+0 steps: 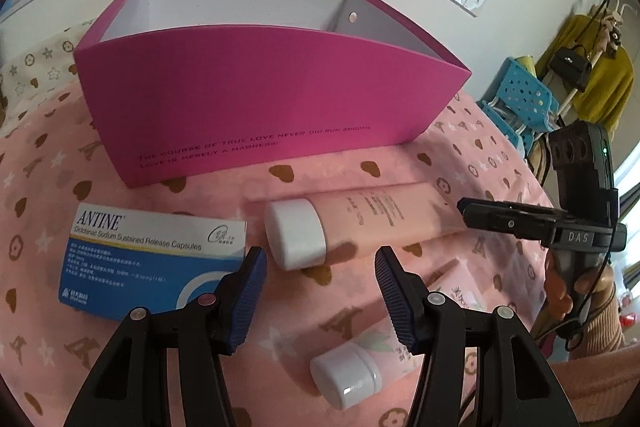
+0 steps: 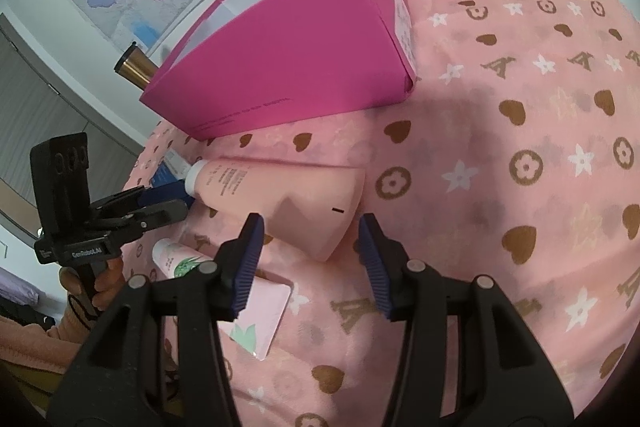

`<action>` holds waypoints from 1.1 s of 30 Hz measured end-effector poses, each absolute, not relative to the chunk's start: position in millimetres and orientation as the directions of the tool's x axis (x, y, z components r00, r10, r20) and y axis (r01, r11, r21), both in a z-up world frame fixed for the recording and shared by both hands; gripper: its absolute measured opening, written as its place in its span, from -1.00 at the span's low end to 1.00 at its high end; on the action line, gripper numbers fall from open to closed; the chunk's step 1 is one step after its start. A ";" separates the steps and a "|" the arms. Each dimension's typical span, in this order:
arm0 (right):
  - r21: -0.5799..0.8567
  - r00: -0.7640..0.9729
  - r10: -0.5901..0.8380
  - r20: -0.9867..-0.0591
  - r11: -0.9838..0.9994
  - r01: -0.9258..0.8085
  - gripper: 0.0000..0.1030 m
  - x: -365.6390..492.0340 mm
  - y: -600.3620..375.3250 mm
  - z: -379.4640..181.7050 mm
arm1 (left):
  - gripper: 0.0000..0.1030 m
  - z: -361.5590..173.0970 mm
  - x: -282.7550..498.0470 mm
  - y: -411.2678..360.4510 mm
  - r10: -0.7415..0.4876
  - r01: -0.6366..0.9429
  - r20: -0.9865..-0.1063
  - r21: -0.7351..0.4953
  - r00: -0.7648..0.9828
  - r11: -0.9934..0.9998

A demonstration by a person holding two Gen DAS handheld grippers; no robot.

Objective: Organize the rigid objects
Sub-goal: 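Move the right gripper to the large peach tube and grasp its middle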

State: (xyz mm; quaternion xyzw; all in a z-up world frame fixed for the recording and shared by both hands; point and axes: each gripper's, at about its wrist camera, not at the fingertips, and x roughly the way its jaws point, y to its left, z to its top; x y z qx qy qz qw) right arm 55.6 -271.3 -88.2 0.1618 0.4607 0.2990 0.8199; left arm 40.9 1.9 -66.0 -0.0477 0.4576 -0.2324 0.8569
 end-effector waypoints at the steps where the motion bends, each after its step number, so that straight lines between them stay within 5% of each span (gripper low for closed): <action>1: 0.541 0.397 0.638 -0.660 0.770 -0.338 0.00 56.0 -271.4 -89.0 | 0.11 -66.0 42.4 0.4 -0.443 0.355 -0.762 -0.295 0.473 0.887; 33: 0.518 0.421 0.617 -0.665 0.787 -0.334 0.01 60.0 -260.8 -90.9 | 0.19 -65.0 55.9 -11.4 -0.441 0.358 -0.767 -0.292 0.466 0.887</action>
